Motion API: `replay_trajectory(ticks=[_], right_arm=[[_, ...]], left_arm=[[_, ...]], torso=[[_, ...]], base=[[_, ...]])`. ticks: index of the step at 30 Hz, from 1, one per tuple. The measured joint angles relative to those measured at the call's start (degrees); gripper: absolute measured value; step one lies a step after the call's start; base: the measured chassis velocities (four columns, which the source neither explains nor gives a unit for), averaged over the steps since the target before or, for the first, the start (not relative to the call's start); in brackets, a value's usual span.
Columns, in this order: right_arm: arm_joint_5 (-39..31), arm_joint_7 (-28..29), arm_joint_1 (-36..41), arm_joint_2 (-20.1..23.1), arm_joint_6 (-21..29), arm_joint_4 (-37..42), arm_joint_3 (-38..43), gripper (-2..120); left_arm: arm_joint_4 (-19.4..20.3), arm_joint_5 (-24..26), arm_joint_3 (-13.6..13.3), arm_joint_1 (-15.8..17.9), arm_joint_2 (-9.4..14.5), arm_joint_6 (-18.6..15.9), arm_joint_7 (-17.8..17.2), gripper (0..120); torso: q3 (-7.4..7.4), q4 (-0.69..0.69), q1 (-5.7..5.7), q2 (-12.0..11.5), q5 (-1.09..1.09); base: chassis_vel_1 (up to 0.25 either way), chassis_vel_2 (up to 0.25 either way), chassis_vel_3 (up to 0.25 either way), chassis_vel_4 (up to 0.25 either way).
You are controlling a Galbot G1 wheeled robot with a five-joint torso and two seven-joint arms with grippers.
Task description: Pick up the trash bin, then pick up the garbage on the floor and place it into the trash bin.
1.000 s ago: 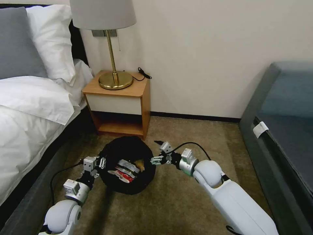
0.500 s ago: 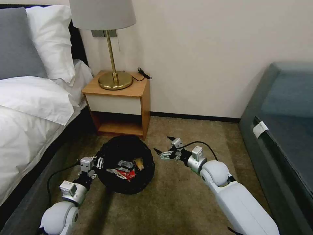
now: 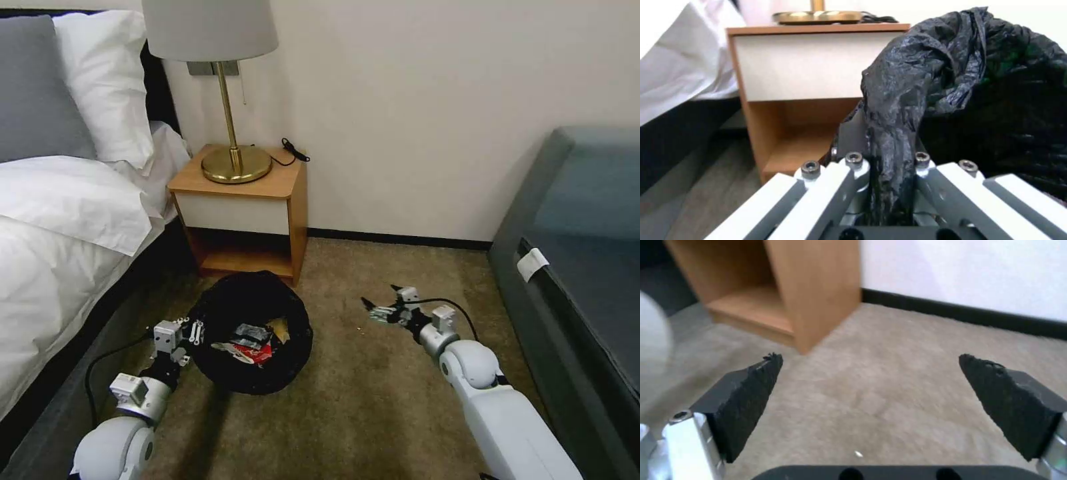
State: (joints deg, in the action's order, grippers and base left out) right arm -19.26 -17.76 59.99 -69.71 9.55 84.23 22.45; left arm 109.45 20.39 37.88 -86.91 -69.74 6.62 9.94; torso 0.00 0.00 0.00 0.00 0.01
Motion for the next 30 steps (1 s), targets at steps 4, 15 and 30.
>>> replay_trajectory(ticks=[4, 15, 30], right_arm=[[-1.6, 0.6, 1.3, -0.3, -0.3, -1.2, 2.9, 100], [-0.3, 0.6, 4.9, -1.8, -1.2, -2.5, 7.1, 100], [4.7, 0.4, 8.2, -4.8, -1.4, -1.1, 9.6, 100]], left_arm=[[1.8, 5.3, -0.1, -0.8, -0.3, -3.1, -4.3, 3], [3.2, 22.1, 0.4, 0.9, -2.9, -12.6, -23.7, 3], [-4.7, 31.9, 0.2, 7.4, -2.7, -13.3, -30.1, 3]], torso=[[0.00, 0.00, 0.00, 0.0, -0.01], [0.00, 0.00, 0.00, 0.0, -0.01], [0.00, 0.00, 0.00, 0.0, -0.02]], base=[[0.000, 0.000, 0.000, 0.000], [0.000, 0.000, 0.000, 0.000], [0.000, 0.000, 0.000, 0.000]])
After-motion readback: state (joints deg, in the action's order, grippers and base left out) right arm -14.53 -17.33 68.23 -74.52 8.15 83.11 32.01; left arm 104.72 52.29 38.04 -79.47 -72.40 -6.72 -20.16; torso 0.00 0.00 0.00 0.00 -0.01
